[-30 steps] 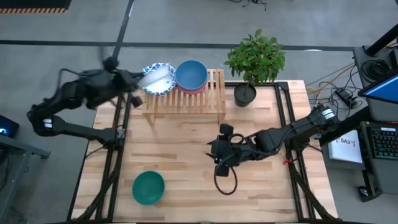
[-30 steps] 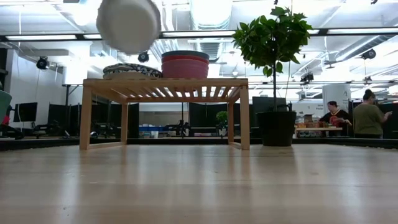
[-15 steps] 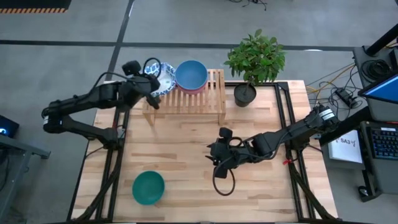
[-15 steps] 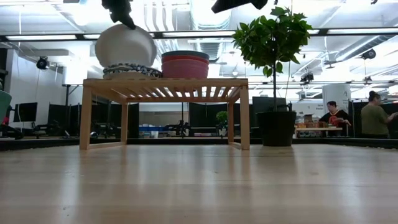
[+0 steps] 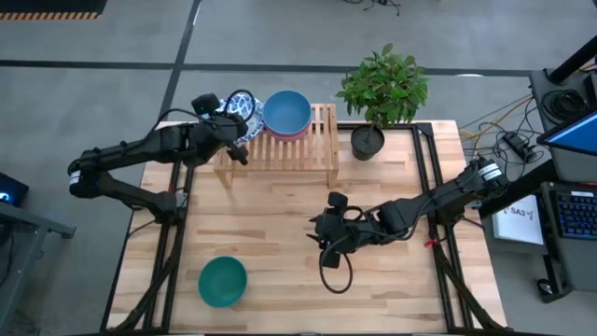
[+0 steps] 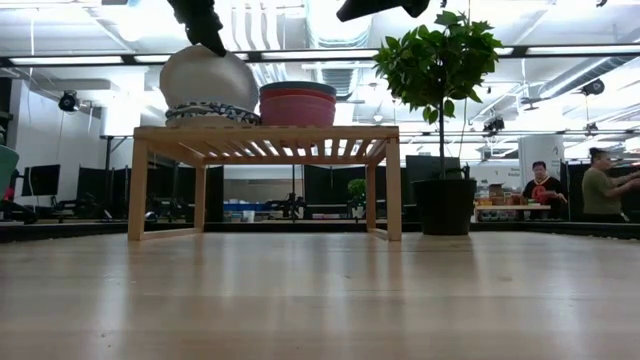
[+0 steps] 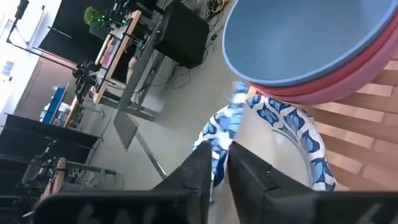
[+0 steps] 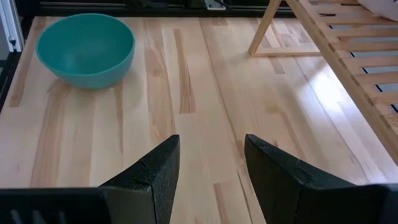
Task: Place and stack bowls onto a shelf
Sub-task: Stack the white patterned bowl on top of the white patterned bowls on the shelf
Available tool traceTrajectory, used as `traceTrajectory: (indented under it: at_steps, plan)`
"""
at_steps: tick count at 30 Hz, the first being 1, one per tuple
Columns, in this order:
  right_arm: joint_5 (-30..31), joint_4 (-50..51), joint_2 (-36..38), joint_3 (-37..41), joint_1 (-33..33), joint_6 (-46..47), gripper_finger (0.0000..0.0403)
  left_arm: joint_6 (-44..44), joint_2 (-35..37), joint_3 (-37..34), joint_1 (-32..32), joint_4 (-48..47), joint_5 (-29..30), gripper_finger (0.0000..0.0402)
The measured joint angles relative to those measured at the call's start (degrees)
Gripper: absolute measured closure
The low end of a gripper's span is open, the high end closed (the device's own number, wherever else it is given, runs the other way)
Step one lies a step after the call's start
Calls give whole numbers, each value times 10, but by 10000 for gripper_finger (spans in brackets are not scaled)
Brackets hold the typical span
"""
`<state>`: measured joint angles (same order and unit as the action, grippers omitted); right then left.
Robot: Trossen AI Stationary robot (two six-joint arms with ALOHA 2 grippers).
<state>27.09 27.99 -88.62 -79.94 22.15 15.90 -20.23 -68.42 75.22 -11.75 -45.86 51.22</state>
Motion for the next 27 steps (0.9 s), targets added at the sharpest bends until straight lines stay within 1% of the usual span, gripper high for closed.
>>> traceTrajectory:
  at_steps: [9, 12, 16, 19, 21, 22, 24, 25, 27]
  plan:
    - [0, -1, 0, 0, 0, 1, 232, 52, 10, 0, 0, -4, -67, 273]
    - [0, -3, 0, 0, 0, 2, 232, 79, 17, 0, 0, -19, -73, 245]
    - [0, -4, 0, 0, 0, 2, 232, 97, 29, 0, 0, -23, -73, 221]
    - [0, -5, 0, 0, 0, 2, 232, 101, 39, 8, 1, -28, -83, 213]
    - [0, -12, 0, 2, 0, 1, 232, 103, 48, 18, 1, -33, -122, 212]
    - [0, -20, 0, 4, 0, -1, 232, 103, 52, 22, 1, -35, -156, 212]
    - [0, -33, 0, 7, 0, -7, 232, 101, 63, 30, 1, -36, -241, 212]
    - [0, -39, 0, 9, 0, -12, 232, 95, 70, 31, 1, -35, -293, 214]
    - [0, -49, 0, 13, 0, -20, 232, 76, 84, 31, 0, -34, -390, 226]
